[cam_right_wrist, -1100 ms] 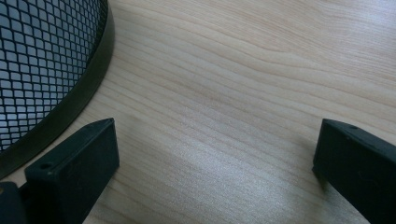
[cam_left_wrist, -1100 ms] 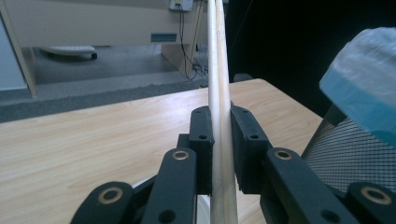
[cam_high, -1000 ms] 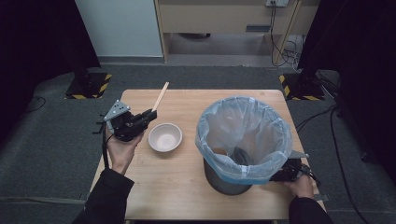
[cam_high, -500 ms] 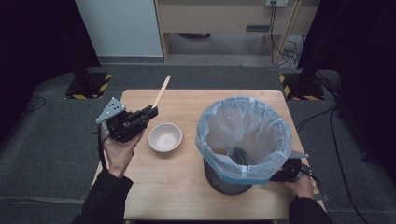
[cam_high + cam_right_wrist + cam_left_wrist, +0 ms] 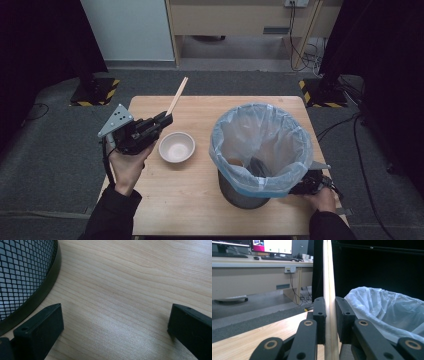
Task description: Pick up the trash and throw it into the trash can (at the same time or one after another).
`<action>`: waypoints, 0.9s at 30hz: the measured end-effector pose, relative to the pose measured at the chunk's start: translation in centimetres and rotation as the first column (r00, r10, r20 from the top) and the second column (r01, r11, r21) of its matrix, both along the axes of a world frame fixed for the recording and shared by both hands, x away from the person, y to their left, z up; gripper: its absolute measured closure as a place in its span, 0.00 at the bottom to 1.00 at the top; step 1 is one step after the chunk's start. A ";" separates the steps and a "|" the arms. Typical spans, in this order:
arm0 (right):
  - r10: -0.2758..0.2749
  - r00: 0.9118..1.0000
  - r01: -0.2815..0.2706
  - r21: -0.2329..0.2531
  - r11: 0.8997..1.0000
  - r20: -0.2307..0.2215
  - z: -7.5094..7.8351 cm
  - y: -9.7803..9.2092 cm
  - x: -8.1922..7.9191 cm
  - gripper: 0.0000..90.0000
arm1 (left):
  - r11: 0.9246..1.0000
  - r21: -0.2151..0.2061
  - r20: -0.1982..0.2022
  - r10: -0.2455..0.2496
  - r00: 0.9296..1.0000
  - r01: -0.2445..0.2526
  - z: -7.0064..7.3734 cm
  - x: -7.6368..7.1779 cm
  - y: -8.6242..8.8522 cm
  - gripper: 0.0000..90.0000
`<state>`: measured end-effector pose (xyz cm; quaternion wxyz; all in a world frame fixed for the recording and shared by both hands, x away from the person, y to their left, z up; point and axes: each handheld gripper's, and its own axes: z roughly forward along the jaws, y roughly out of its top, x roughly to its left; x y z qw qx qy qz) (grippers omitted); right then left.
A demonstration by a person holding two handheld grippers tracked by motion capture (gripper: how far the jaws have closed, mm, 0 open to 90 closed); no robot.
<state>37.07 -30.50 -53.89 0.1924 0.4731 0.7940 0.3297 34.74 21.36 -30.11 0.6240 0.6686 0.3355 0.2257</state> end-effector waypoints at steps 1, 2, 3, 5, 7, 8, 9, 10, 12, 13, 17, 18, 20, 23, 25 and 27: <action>0.000 1.000 0.000 0.000 1.000 0.000 0.0 0.0 0.0 0.00 | 1.000 -0.002 0.006 -0.005 1.000 0.005 0.1 -0.2 -0.2 0.88; 0.000 1.000 0.000 0.000 1.000 0.000 0.0 0.0 0.0 0.00 | 1.000 0.000 0.011 -0.009 1.000 0.009 0.2 -0.2 -0.3 0.88; 0.002 1.000 -0.002 -0.001 1.000 0.001 0.0 0.0 0.0 0.00 | 1.000 0.000 0.016 -0.015 1.000 0.015 0.3 -0.4 -0.5 0.88; 0.001 1.000 -0.001 -0.001 1.000 0.001 0.0 0.0 0.0 0.00 | 1.000 0.001 0.021 -0.020 1.000 0.020 0.4 -0.6 -0.6 0.88; 0.000 1.000 0.000 0.000 1.000 0.000 0.0 0.0 0.0 0.00 | 0.999 0.003 0.034 -0.034 0.999 0.034 0.7 -1.0 -1.1 0.88; 0.001 1.000 -0.001 -0.001 1.000 0.001 0.0 0.0 0.0 0.00 | 0.999 0.003 0.039 -0.038 0.999 0.038 0.8 -1.1 -1.2 0.88; 0.000 1.000 0.000 0.000 1.000 0.000 0.0 0.0 0.0 0.00 | 0.999 0.004 0.041 -0.042 0.998 0.041 0.9 -1.2 -1.3 0.88; 0.000 1.000 0.000 0.000 1.000 0.000 0.0 0.0 0.0 0.00 | 0.999 0.004 0.044 -0.045 0.998 0.045 1.0 -1.3 -1.4 0.88; 0.000 1.000 0.000 0.000 1.000 0.000 0.0 0.0 0.0 0.00 | 0.999 0.002 0.050 -0.050 0.997 0.050 1.2 -1.4 -1.6 0.88; 0.000 1.000 0.000 0.000 1.000 0.000 0.0 0.0 0.0 0.00 | 0.999 0.002 0.052 -0.052 0.997 0.052 1.3 -1.4 -1.7 0.88; 0.002 1.000 -0.002 -0.001 1.000 0.001 0.0 0.0 0.0 0.00 | 0.998 -0.010 0.064 -0.060 0.996 0.061 1.8 -1.7 -1.8 0.88; 0.001 1.000 -0.001 -0.001 1.000 0.001 0.0 0.0 0.0 0.00 | 0.998 -0.016 0.069 -0.060 0.996 0.061 2.0 -1.7 -1.8 0.88; 0.000 1.000 0.000 0.000 1.000 0.000 0.0 0.0 0.0 0.00 | 0.998 -0.026 0.073 -0.064 0.995 0.066 2.2 -1.8 -1.8 0.88; 0.002 1.000 -0.002 -0.001 1.000 0.001 0.0 0.0 0.0 0.00 | 0.997 -0.031 0.089 -0.073 0.993 0.076 2.9 -2.0 -2.3 0.88; 0.001 1.000 -0.001 -0.001 1.000 0.002 0.0 0.0 0.0 0.00 | 0.997 -0.024 0.090 -0.075 0.993 0.077 3.0 -2.0 -2.4 0.88; 0.001 1.000 -0.001 -0.001 1.000 0.001 0.0 0.0 0.0 0.00 | 0.996 -0.017 0.097 -0.087 0.991 0.089 3.5 -2.0 -3.1 0.88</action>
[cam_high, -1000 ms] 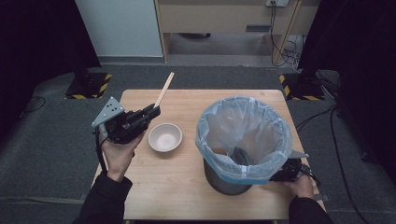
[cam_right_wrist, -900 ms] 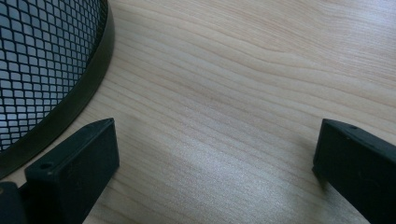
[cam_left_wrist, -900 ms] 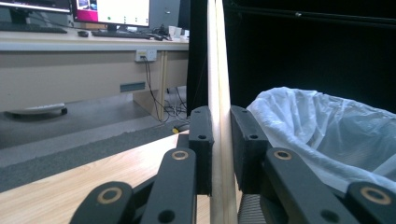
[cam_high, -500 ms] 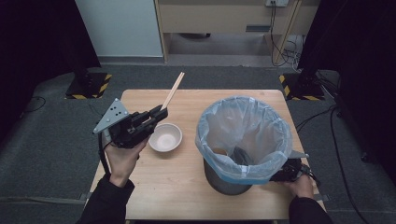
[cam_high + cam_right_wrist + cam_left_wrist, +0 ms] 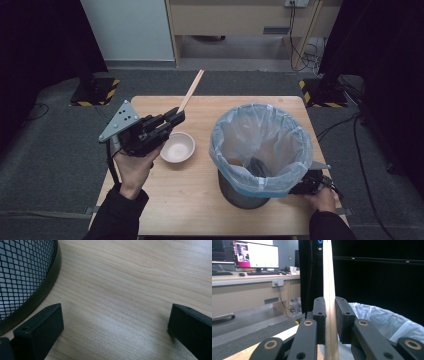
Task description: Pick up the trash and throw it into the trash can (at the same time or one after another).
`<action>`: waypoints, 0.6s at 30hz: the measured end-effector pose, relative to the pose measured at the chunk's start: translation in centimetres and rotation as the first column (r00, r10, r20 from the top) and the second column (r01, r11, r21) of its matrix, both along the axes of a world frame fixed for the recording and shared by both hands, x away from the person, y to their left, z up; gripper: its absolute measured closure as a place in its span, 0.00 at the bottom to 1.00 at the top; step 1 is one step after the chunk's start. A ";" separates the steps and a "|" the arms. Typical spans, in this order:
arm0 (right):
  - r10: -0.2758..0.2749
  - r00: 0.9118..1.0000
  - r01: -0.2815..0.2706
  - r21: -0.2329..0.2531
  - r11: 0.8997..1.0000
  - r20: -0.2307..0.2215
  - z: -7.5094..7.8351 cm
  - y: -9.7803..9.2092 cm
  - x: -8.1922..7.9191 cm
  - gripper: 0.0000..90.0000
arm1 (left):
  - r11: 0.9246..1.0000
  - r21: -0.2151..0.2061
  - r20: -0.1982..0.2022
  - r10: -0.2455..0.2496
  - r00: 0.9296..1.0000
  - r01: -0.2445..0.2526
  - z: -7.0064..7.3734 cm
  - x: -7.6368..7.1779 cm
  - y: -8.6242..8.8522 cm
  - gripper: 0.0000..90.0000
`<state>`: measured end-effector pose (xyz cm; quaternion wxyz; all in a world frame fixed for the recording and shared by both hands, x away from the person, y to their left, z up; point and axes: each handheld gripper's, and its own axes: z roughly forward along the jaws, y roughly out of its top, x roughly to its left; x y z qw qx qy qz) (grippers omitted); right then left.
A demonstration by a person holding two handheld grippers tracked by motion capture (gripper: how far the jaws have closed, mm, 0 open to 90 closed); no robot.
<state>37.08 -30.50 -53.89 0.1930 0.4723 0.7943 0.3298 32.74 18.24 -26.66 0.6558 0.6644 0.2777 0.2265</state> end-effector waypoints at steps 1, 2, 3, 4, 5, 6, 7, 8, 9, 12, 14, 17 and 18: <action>-0.001 1.000 0.001 0.001 1.000 -0.001 0.0 0.0 0.0 0.00 | 1.000 -0.001 0.004 -0.004 1.000 0.004 0.1 0.0 -0.3 0.88; -0.001 1.000 0.001 0.001 1.000 -0.001 0.0 0.0 0.0 0.00 | 1.000 -0.002 0.004 -0.011 1.000 0.012 0.2 0.0 -0.6 0.88; 0.000 1.000 0.000 0.000 1.000 0.000 0.0 0.0 0.0 0.00 | 1.000 -0.005 0.005 -0.016 1.000 0.016 0.3 0.0 -0.8 0.88; -0.001 1.000 0.001 0.001 1.000 -0.001 0.0 0.0 0.0 0.00 | 1.000 -0.002 0.008 -0.021 1.000 0.021 0.4 0.1 -1.1 0.88; -0.001 1.000 0.001 0.001 1.000 -0.001 0.0 0.0 0.0 0.00 | 1.000 0.001 0.008 -0.026 1.000 0.026 0.4 0.1 -1.4 0.88; 0.000 1.000 0.000 0.000 1.000 0.000 0.0 0.0 0.0 0.00 | 1.000 0.003 0.008 -0.029 1.000 0.029 0.5 0.1 -1.7 0.88; 0.000 1.000 0.000 0.000 1.000 0.000 0.0 0.0 0.0 0.00 | 0.999 0.005 0.010 -0.033 0.999 0.033 0.5 0.2 -1.9 0.88; -0.001 1.000 0.001 0.001 1.000 -0.001 0.0 0.0 0.0 0.00 | 0.999 0.001 0.009 -0.038 0.999 0.038 0.5 0.2 -2.1 0.88; 0.000 1.000 0.000 0.000 1.000 0.000 0.0 0.0 0.0 0.00 | 0.999 -0.001 0.010 -0.044 0.999 0.044 0.6 0.2 -2.4 0.88; -0.001 1.000 0.001 0.001 1.000 -0.001 0.0 0.0 0.0 0.00 | 0.998 -0.002 0.014 -0.062 0.998 0.062 0.8 0.2 -3.3 0.88; -0.001 1.000 0.001 0.001 1.000 -0.001 0.0 0.0 0.0 0.00 | 0.997 -0.004 0.014 -0.072 0.997 0.072 1.0 0.3 -3.8 0.88; -0.001 1.000 0.001 0.001 1.000 -0.001 0.0 0.0 0.0 0.00 | 0.996 -0.002 0.012 -0.084 0.996 0.084 1.1 0.4 -4.6 0.88; -0.001 1.000 0.001 0.001 1.000 -0.001 0.0 0.0 0.0 0.00 | 0.996 0.000 0.012 -0.091 0.996 0.091 1.1 0.4 -4.9 0.88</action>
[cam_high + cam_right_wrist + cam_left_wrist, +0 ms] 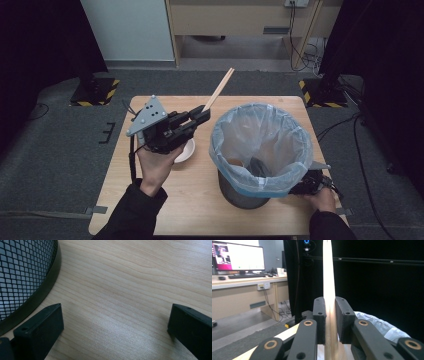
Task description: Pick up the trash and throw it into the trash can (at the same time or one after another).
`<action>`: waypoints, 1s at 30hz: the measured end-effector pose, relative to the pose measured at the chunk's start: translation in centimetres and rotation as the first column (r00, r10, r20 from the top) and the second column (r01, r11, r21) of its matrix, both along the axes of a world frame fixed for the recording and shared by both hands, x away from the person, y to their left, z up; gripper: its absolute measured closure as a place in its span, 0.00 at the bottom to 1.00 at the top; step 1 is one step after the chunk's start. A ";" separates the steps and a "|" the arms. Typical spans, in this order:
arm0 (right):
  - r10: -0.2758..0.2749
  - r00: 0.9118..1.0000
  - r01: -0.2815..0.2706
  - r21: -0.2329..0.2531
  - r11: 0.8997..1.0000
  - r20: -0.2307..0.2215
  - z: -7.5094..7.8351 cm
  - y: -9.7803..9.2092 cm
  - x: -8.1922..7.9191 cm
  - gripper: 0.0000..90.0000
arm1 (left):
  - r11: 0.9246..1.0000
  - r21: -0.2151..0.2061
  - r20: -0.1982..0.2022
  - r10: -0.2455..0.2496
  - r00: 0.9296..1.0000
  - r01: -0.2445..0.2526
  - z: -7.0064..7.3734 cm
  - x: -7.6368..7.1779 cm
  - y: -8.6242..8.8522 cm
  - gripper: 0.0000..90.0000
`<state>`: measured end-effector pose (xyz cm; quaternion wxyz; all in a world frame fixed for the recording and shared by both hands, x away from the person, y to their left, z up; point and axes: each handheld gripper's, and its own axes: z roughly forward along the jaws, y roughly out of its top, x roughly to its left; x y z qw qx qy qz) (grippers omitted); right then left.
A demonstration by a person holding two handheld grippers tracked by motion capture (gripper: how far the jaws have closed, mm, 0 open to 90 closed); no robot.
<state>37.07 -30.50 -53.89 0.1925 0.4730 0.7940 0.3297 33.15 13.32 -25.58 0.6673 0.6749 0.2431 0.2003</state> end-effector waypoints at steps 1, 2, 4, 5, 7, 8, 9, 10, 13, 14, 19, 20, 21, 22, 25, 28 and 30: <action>0.000 1.000 0.000 0.000 1.000 0.000 0.0 0.0 0.0 0.00 | 1.000 0.001 -0.001 -0.004 1.000 0.004 0.0 0.0 -0.3 0.88; 0.000 1.000 0.000 0.000 1.000 0.000 0.0 0.0 0.0 0.00 | 1.000 0.001 0.000 -0.009 1.000 0.009 0.0 0.0 -0.5 0.88; 0.000 1.000 0.000 0.000 1.000 0.000 0.0 0.0 0.0 0.00 | 1.000 0.004 -0.001 -0.017 1.000 0.017 0.1 0.1 -1.0 0.88; 0.000 1.000 0.000 0.000 1.000 0.000 0.0 0.0 0.0 0.00 | 1.000 0.006 0.000 -0.023 1.000 0.023 0.1 0.1 -1.4 0.88; 0.001 1.000 -0.001 -0.001 1.000 0.001 0.0 0.0 0.0 0.00 | 0.999 0.009 0.000 -0.032 0.999 0.032 0.1 0.1 -1.9 0.88; 0.000 1.000 0.000 0.000 1.000 0.000 0.0 0.0 0.0 0.00 | 0.999 0.010 -0.002 -0.036 0.999 0.036 0.1 0.2 -2.1 0.88; 0.000 1.000 0.000 0.000 1.000 0.000 0.0 0.0 0.0 0.00 | 0.999 0.012 -0.002 -0.039 0.999 0.039 0.1 0.2 -2.3 0.88; 0.000 1.000 0.000 0.000 1.000 0.000 0.0 0.0 0.0 0.00 | 0.999 0.014 -0.003 -0.042 0.999 0.042 0.0 0.2 -2.5 0.88; 0.002 1.000 -0.002 -0.001 1.000 0.001 0.0 0.0 0.0 0.00 | 0.998 0.016 -0.010 -0.053 0.999 0.054 -0.2 0.3 -3.2 0.88; 0.001 1.000 -0.001 -0.001 1.000 0.001 0.0 0.0 0.0 0.00 | 0.998 0.016 -0.010 -0.057 0.998 0.058 -0.2 0.4 -3.4 0.88; 0.001 1.000 -0.001 -0.001 1.000 0.001 0.0 0.0 0.0 0.00 | 0.997 0.029 -0.007 -0.075 0.997 0.075 0.1 0.4 -4.6 0.88; 0.000 1.000 0.000 0.000 1.000 0.000 0.0 0.0 0.0 0.00 | 0.996 0.036 -0.005 -0.080 0.997 0.080 0.1 0.4 -4.9 0.88; 0.001 1.000 -0.001 -0.001 1.000 0.001 0.0 0.0 0.0 0.00 | 0.996 0.037 -0.005 -0.083 0.996 0.084 0.2 0.3 -5.1 0.88; 0.000 1.000 0.000 0.000 1.000 0.000 0.0 0.0 0.0 0.00 | 0.996 0.039 -0.004 -0.086 0.996 0.086 0.2 0.2 -5.3 0.88; 0.000 1.000 0.000 0.000 1.000 0.000 0.0 0.0 0.0 0.00 | 0.994 0.039 -0.002 -0.097 0.995 0.097 0.3 0.2 -5.9 0.88; 0.000 1.000 0.000 0.000 1.000 0.000 0.0 0.0 0.0 0.00 | 0.993 0.052 -0.003 -0.106 0.994 0.106 0.5 0.2 -6.5 0.88; 0.000 1.000 0.000 0.000 1.000 0.000 0.0 0.0 0.0 0.00 | 0.992 0.057 0.000 -0.112 0.994 0.111 0.6 0.1 -6.9 0.88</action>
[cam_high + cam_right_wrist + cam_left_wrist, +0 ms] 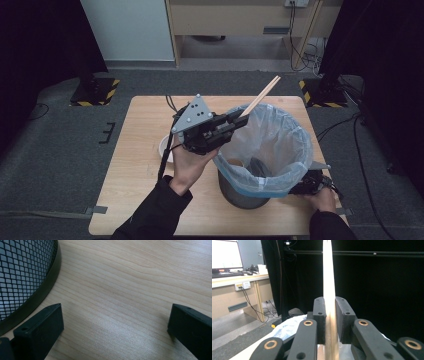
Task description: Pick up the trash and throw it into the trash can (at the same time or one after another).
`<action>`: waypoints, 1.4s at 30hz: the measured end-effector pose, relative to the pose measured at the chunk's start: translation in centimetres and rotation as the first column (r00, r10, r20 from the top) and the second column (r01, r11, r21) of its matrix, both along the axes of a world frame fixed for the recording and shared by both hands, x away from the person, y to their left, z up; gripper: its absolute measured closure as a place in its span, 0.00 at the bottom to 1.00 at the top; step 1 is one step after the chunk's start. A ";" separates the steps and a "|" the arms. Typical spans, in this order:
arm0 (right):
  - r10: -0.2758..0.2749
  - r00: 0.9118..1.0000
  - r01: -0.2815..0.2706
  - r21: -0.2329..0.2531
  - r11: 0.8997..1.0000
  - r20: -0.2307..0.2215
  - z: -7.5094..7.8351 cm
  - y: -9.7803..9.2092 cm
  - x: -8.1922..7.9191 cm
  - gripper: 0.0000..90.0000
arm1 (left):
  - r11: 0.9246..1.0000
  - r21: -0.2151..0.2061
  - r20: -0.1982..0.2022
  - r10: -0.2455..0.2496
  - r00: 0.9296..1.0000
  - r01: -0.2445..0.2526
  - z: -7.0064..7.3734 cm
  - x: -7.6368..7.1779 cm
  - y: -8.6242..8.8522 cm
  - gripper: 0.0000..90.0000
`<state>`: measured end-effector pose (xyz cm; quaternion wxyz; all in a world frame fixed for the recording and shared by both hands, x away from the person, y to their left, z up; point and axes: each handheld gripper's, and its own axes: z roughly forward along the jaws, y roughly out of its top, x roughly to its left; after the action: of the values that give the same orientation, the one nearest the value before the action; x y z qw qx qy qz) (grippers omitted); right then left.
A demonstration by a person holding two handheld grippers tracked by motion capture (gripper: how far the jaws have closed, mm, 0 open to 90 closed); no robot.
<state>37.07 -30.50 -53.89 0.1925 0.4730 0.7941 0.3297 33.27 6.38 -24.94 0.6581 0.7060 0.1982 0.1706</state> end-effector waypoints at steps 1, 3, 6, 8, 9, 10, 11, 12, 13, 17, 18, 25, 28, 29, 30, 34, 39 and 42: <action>0.000 1.000 0.000 0.000 1.000 0.000 0.0 0.0 0.0 0.00 | 1.000 0.000 0.002 -0.004 1.000 0.004 0.1 0.0 -0.2 0.88; 0.000 1.000 0.000 0.000 1.000 0.000 0.0 0.0 0.0 0.00 | 1.000 0.003 0.006 -0.012 1.000 0.012 0.1 -0.1 -0.7 0.88; 0.000 1.000 0.000 0.000 1.000 0.000 0.0 0.0 0.0 0.00 | 1.000 0.003 0.001 -0.017 1.000 0.017 0.2 0.0 -1.1 0.88; 0.001 1.000 -0.001 -0.001 1.000 0.001 0.0 0.0 0.0 0.00 | 1.000 0.010 -0.004 -0.022 1.000 0.022 0.1 0.2 -1.6 0.88; 0.000 1.000 0.000 0.000 1.000 0.000 0.0 0.0 0.0 0.00 | 1.000 0.014 -0.006 -0.022 1.000 0.023 0.1 0.2 -1.8 0.88; 0.000 1.000 0.000 0.000 1.000 0.000 0.0 0.0 0.0 0.00 | 1.000 0.019 -0.009 -0.025 1.000 0.025 0.0 0.3 -1.9 0.88; 0.000 1.000 0.000 0.000 1.000 0.000 0.0 0.0 0.0 0.00 | 0.999 0.024 -0.012 -0.026 1.000 0.026 0.0 0.4 -2.1 0.88; 0.000 1.000 0.000 0.000 1.000 0.000 0.0 0.0 0.0 0.00 | 0.999 0.026 -0.016 -0.026 1.000 0.026 -0.2 0.5 -2.2 0.88; 0.002 1.000 -0.002 -0.001 1.000 0.001 0.0 0.0 0.0 0.00 | 0.999 0.030 -0.019 -0.027 0.999 0.028 -0.3 0.6 -2.3 0.88; 0.001 1.000 -0.001 -0.001 1.000 0.001 0.0 0.0 0.0 0.00 | 0.998 0.054 -0.045 -0.024 0.999 0.027 -1.0 1.3 -2.9 0.88; 0.000 1.000 0.000 0.000 1.000 0.000 0.0 0.0 0.0 0.00 | 0.998 0.060 -0.051 -0.022 0.998 0.025 -1.1 1.5 -3.1 0.88; 0.001 1.000 -0.001 -0.001 1.000 0.001 0.0 0.0 0.0 0.00 | 0.996 0.088 -0.087 -0.016 0.996 0.023 -2.2 2.3 -3.8 0.88; 0.002 1.000 -0.002 -0.001 1.000 0.001 0.0 0.0 0.0 0.00 | 0.995 0.097 -0.099 -0.015 0.995 0.025 -2.3 2.5 -3.9 0.88; 0.000 1.000 0.000 0.000 1.000 0.000 0.0 0.0 0.0 0.00 | 0.996 0.088 -0.102 -0.021 0.995 0.030 -2.4 2.5 -3.7 0.87; 0.000 1.000 0.000 0.000 1.000 0.000 0.0 0.0 0.0 0.00 | 0.996 0.078 -0.108 -0.024 0.994 0.033 -2.4 2.6 -3.6 0.86; 0.000 1.000 0.000 0.000 1.000 0.000 0.0 0.0 0.0 0.00 | 0.997 0.069 -0.117 -0.020 0.993 0.029 -2.5 2.6 -3.3 0.78; 0.000 1.000 0.000 0.000 1.000 0.000 0.0 0.0 0.0 0.00 | 0.998 0.059 -0.102 -0.020 0.995 0.026 -2.2 2.1 -2.5 0.73; 0.001 1.000 -0.001 -0.001 1.000 0.001 0.0 0.0 0.0 0.00 | 0.998 0.063 -0.089 -0.011 0.996 0.017 -2.0 1.8 -1.9 0.68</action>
<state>37.08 -30.51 -53.89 0.1930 0.4721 0.7944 0.3298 35.03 4.49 -26.96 0.6269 0.7350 0.2167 0.1407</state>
